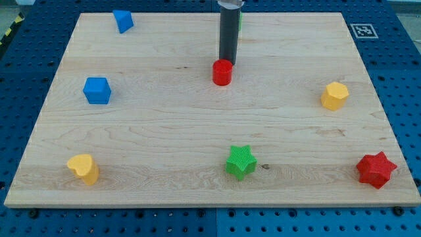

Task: Push the red circle down a bit

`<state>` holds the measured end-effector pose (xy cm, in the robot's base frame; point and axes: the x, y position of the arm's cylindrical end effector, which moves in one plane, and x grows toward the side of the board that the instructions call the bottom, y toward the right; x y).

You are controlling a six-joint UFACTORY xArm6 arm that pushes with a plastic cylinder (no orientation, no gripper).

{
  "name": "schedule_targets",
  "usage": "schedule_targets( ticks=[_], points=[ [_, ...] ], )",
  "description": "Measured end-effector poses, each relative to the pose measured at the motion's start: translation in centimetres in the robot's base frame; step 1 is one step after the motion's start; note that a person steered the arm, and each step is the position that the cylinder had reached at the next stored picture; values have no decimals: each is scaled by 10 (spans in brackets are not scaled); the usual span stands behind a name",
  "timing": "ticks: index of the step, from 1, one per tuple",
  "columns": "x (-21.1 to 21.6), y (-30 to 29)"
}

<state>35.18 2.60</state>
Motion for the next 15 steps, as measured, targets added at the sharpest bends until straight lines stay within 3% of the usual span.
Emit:
schedule_targets(
  ticks=[2,4,7,9,11,12,15],
  points=[
    [-4,-30],
    [-9,41],
    [26,56],
    [38,26],
    [-4,-25],
    [22,-29],
    [28,-56]
  ],
)
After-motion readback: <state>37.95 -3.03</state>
